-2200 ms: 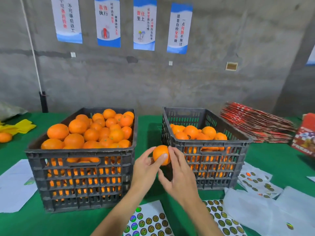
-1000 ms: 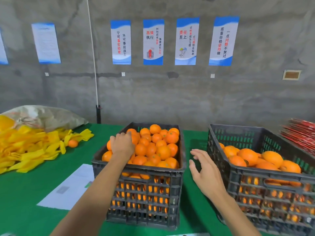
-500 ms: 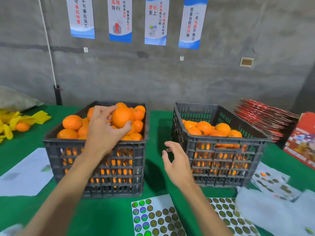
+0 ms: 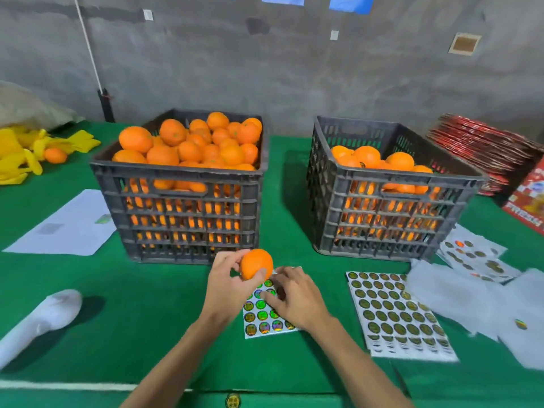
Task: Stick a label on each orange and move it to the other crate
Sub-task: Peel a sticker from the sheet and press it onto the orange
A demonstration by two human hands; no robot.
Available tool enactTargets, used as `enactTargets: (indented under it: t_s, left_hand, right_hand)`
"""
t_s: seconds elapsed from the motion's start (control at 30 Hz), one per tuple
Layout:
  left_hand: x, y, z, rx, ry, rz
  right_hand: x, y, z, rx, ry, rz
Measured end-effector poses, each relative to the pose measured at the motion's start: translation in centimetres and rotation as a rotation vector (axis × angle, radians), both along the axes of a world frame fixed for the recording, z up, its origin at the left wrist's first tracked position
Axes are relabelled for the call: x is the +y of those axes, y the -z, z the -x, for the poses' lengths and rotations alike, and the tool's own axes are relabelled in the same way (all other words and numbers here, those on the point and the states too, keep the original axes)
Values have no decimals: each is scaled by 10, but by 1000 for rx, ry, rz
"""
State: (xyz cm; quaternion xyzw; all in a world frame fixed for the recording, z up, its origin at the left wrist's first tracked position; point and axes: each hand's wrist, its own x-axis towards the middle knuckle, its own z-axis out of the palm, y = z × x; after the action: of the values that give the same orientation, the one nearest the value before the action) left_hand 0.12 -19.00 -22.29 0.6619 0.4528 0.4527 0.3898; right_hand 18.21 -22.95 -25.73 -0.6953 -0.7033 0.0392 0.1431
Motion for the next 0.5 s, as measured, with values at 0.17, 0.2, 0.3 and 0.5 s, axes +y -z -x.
enactTargets:
  t_s: [0.17,0.2,0.3,0.5]
  left_hand:
    - [7,20,2,-100,23,320]
    - [6,22,2,-108,33,328]
    - [4,24,4,-131,36,311]
    - [9,24,3,-261,-26,323]
  right_hand:
    - [10,-1,4,11,84,-11]
    - [13,-2,4,26,91,4]
    - [20,-3,3,97,92,30]
    - [25,3,-5,269,85,3]
